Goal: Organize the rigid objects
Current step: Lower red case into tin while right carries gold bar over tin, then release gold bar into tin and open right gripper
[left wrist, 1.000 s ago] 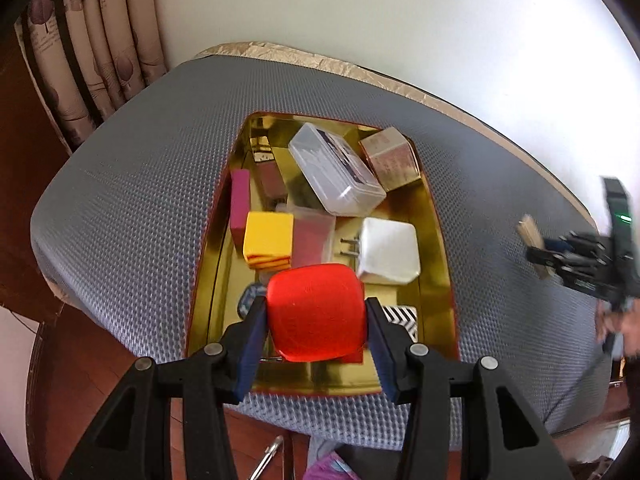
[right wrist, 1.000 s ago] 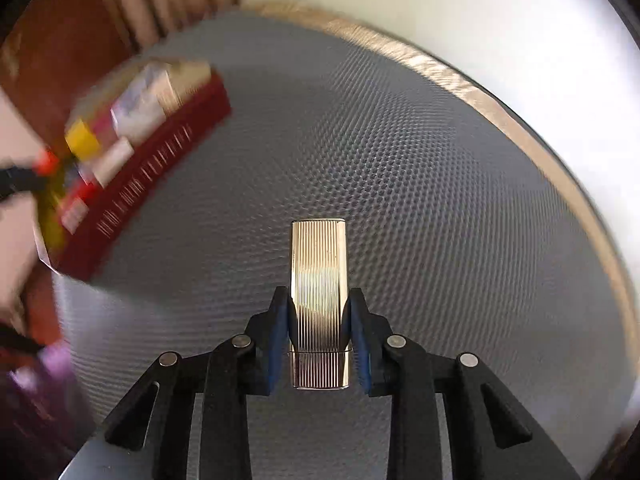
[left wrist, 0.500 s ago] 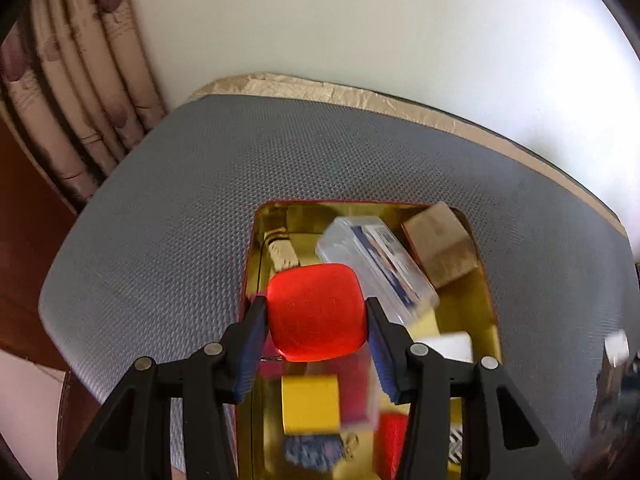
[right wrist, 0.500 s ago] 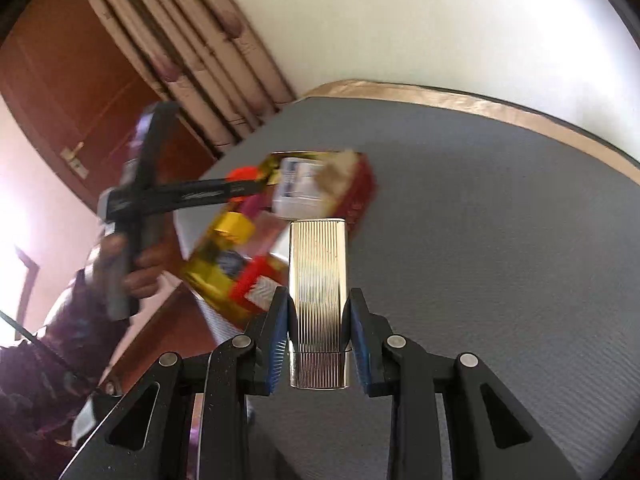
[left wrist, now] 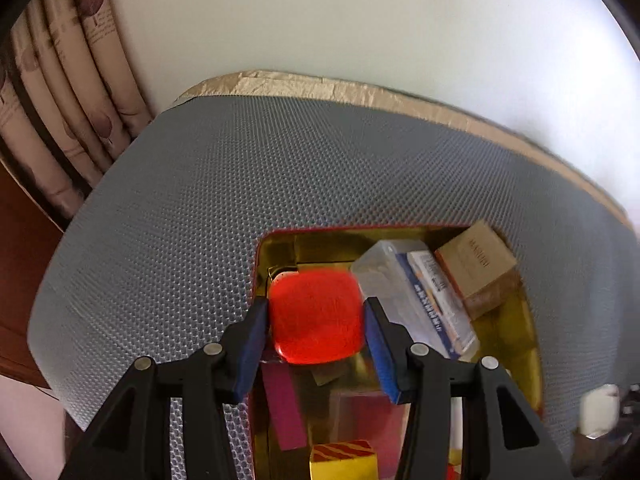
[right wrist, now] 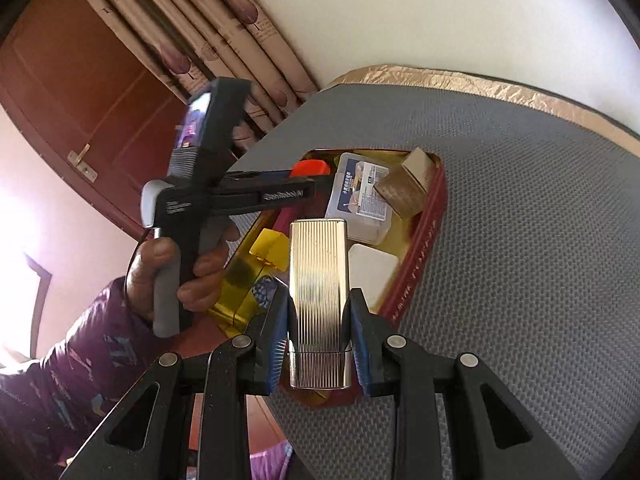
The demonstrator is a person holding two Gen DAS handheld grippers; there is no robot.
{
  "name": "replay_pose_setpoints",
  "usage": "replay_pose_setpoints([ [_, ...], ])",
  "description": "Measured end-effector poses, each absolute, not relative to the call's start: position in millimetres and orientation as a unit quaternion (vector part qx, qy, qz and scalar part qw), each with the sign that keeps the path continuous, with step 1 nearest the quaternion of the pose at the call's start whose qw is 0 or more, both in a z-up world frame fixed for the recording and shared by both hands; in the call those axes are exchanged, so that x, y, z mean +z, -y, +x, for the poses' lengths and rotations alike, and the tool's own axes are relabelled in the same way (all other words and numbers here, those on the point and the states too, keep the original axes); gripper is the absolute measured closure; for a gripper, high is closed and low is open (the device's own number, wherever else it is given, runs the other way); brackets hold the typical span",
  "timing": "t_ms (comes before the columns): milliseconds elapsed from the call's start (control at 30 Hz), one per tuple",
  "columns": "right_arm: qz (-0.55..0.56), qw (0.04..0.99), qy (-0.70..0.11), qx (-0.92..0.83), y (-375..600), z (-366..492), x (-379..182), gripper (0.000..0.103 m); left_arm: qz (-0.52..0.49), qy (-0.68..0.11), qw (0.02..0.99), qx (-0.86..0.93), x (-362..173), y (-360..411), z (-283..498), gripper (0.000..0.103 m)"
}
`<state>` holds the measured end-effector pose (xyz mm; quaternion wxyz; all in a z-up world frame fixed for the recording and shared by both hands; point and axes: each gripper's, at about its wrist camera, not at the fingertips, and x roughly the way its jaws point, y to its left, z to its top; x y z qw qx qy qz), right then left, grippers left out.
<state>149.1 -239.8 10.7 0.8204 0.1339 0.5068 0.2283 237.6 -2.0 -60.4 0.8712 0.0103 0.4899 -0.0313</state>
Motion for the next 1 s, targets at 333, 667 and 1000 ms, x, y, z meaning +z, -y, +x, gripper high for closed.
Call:
replay_pose_setpoints([
  [333,0.141,0.810,-0.524,0.222,212,171,-9,0.076,-0.064,-0.433,0.899,0.018,-8,-39,165,0.047],
  [667,0.120,0.828,-0.518,0.177,192,181,-30,0.067,-0.064,-0.410,0.908,0.066,-3,-42,89,0.047],
  [1000,0.023,0.930,-0.356,0.087,173,100,40,0.006,-0.061,-0.376,0.921,0.080,8,-30,45,0.047],
])
